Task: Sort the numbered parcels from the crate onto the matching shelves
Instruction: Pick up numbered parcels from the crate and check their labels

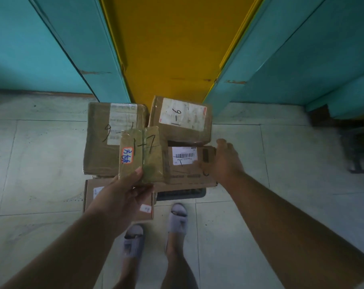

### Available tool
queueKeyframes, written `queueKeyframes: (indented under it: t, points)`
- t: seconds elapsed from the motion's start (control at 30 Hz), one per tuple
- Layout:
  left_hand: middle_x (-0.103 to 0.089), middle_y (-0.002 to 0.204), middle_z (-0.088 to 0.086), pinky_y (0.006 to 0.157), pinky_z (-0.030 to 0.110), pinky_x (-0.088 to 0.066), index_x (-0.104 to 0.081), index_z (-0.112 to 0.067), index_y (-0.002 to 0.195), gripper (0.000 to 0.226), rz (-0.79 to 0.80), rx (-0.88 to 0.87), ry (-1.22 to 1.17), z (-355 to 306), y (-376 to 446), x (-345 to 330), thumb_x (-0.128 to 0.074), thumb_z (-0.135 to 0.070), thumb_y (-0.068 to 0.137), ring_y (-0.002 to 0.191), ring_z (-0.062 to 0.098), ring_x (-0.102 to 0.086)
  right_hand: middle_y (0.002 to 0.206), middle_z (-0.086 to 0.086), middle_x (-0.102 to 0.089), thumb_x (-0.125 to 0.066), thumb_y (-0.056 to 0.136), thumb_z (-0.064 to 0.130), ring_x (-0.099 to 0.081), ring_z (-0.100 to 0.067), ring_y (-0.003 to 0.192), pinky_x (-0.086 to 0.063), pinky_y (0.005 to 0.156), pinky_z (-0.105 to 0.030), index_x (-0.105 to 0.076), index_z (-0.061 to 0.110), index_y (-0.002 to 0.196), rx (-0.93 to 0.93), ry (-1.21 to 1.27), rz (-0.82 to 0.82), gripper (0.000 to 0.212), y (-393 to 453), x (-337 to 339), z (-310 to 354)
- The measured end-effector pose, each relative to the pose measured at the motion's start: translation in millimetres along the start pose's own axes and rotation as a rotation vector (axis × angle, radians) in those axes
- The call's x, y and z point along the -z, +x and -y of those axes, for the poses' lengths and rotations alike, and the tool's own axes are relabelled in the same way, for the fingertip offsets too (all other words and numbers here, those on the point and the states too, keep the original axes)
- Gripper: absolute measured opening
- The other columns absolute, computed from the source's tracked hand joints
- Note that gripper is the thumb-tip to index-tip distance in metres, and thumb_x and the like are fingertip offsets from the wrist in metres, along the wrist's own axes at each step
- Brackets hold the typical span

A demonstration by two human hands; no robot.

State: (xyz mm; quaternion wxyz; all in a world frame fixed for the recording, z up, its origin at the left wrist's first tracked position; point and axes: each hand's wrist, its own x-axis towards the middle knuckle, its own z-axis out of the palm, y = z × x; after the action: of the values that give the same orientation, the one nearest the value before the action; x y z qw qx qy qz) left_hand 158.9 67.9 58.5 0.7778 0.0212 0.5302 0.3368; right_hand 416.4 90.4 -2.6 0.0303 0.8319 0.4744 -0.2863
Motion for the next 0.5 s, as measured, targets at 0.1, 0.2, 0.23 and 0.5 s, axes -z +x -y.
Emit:
queueKeyframes:
  t: [0.1, 0.2, 0.23, 0.5]
  points:
    - [-0.073, 0.112, 0.014, 0.101, 0.043, -0.047, -0.060, -0.010, 0.121, 0.042, -0.010, 0.018, 0.056, 0.8, 0.1, 14.8, -0.061, -0.015, 0.079, 0.112, 0.029, -0.066, 0.135, -0.010, -0.055, -0.082, 0.063, 0.063, -0.059, -0.033, 0.118, -0.053, 0.090, -0.043, -0.033, 0.022, 0.139, -0.093, 0.081, 0.111, 0.099, 3.1, -20.8, 1.9]
    - [-0.072, 0.115, 0.013, 0.102, 0.043, -0.046, -0.060, -0.012, 0.120, 0.042, -0.015, 0.019, 0.111, 1.7, 1.1, 29.5, -0.061, -0.017, 0.079, 0.111, 0.029, -0.066, 0.134, -0.012, -0.060, -0.088, 0.067, 0.048, -0.061, -0.036, 0.117, -0.054, 0.091, -0.045, -0.031, 0.023, 0.138, -0.117, 0.139, 0.050, 0.095, 2.9, -27.4, 1.0]
    - [-0.072, 0.114, 0.013, 0.102, 0.044, -0.046, -0.060, -0.012, 0.120, 0.042, -0.013, 0.013, 0.119, 1.9, 1.8, 33.2, -0.061, -0.017, 0.079, 0.111, 0.029, -0.066, 0.136, -0.012, -0.058, -0.089, 0.067, 0.047, -0.060, -0.037, 0.118, -0.054, 0.092, -0.046, -0.031, 0.023, 0.141, -0.117, 0.141, 0.028, 0.097, 1.8, -26.8, -0.4]
    - [-0.073, 0.112, 0.012, 0.096, 0.043, -0.049, -0.060, -0.012, 0.122, 0.059, -0.007, -0.013, 0.131, 0.8, -1.1, 48.4, -0.079, -0.023, 0.067, 0.108, 0.029, -0.068, 0.126, -0.007, -0.061, -0.091, 0.065, 0.045, -0.061, -0.033, 0.114, -0.055, 0.092, -0.049, -0.039, 0.021, 0.133, -0.147, 0.272, -0.020, 0.088, -10.2, -10.7, -6.3]
